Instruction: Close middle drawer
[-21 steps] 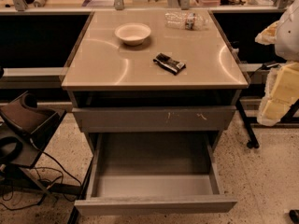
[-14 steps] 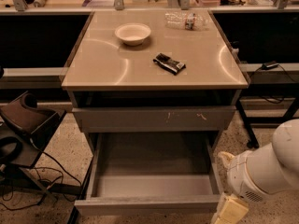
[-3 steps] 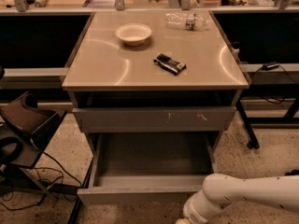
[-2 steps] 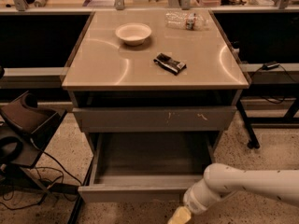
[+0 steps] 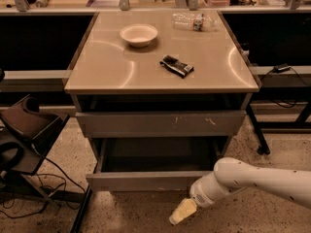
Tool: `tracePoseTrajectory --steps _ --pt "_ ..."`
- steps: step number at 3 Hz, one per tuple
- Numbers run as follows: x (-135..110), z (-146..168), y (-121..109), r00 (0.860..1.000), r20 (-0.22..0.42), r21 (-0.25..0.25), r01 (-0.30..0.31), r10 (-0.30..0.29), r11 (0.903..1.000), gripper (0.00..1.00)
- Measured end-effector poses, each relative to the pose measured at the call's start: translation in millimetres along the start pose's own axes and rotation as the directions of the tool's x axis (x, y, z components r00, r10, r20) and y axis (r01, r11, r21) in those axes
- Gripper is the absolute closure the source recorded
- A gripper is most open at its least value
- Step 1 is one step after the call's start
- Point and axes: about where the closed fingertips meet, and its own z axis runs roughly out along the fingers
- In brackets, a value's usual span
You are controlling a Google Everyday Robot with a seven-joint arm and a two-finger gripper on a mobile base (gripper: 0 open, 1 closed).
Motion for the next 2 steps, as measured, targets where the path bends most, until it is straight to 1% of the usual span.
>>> tracePoseTrajectory --steps 1,2 --pt "0 0 0 1.0 0.0 0.0 0.0 0.0 1.0 0.0" --pt "-7 2 -12 1.0 -0.005 0.017 -0.002 0.002 0.9999 0.0"
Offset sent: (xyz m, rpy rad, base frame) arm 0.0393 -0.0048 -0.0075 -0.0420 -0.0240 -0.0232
